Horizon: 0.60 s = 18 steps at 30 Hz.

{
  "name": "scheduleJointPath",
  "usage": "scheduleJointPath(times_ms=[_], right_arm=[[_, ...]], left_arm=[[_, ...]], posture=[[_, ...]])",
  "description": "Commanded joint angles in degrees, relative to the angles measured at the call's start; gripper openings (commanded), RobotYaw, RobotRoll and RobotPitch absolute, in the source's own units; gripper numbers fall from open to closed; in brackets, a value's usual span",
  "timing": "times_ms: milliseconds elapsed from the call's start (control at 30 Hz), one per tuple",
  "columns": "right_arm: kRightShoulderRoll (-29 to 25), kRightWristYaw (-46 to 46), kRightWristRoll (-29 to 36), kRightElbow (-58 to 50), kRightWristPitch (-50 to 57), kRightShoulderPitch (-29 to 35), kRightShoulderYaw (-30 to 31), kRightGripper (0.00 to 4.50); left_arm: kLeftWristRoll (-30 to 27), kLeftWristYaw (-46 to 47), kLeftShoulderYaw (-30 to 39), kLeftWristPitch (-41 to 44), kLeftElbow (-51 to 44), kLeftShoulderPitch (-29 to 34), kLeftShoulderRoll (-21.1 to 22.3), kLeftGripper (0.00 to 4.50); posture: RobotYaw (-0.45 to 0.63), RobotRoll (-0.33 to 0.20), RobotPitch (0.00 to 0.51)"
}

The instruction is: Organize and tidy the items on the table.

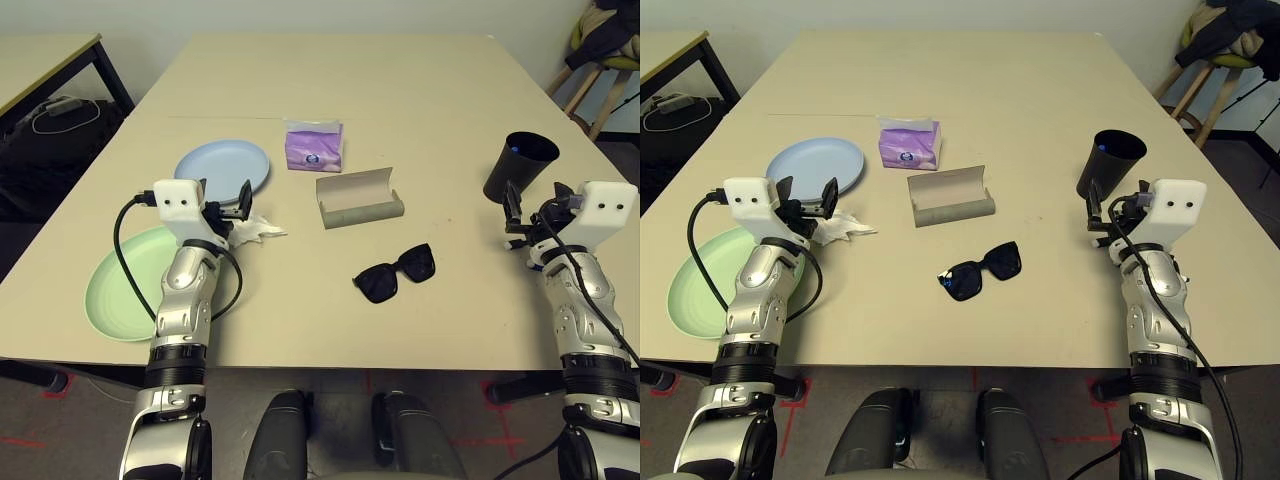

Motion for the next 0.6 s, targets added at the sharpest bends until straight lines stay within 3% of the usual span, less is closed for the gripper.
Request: scheduleJointPath(times_ms=[33, 600], right_arm=[[0.2, 0.2, -0.2, 0.6, -0.4, 0.0, 0.4, 4.5], [0.0, 1.4, 0.0, 1.4, -0.8, -0.6, 0.8, 4.5]], left_arm=[[-0.2, -0.5, 0.2, 1.0, -1.1, 1.4, 0.7, 4.48], [-0.2, -0.3, 0.3, 1.6, -1.9, 2.1, 1.0, 4.48]], posture=[[0.1, 0.0, 0.07], [0.1, 0.0, 0.068]])
